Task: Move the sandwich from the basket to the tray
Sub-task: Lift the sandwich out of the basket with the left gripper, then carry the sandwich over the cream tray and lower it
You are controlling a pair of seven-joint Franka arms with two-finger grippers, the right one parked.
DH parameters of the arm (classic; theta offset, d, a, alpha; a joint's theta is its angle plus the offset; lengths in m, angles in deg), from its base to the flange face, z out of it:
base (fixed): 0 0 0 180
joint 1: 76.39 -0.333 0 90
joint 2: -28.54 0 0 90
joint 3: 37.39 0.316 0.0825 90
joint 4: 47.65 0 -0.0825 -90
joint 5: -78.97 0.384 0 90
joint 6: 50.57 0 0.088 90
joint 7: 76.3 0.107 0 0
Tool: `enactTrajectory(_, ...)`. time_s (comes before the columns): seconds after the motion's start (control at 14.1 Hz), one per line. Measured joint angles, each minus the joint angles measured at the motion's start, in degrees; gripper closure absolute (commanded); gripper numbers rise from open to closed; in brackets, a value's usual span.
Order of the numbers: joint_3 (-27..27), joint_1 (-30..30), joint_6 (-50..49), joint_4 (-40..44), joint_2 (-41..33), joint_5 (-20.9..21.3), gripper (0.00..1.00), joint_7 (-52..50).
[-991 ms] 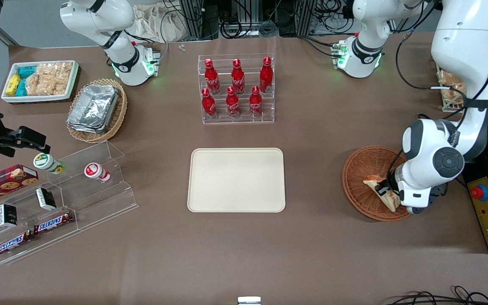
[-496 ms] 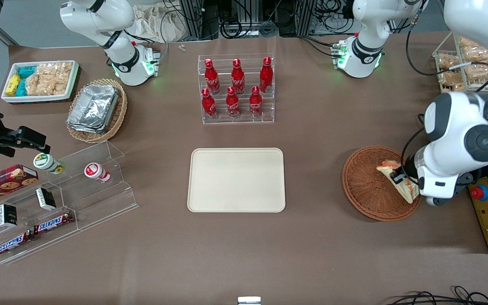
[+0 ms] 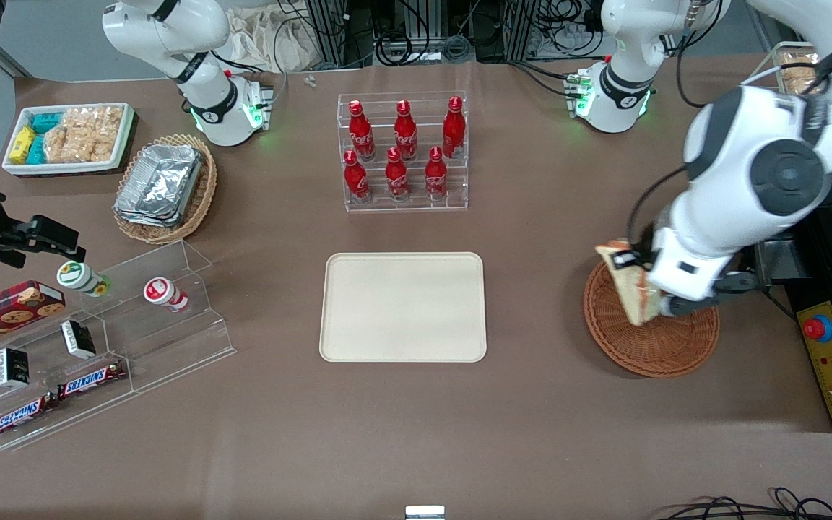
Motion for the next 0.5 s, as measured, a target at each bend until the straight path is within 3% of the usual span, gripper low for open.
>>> enactTrajectory(0.21,-6.3,0.9,7.8,-0.1,5.9,0.7,1.0,-2.8)
enactTrajectory(0.5,-7.6,9.7,13.3,0.6,15.5,10.9,1.0,-15.1)
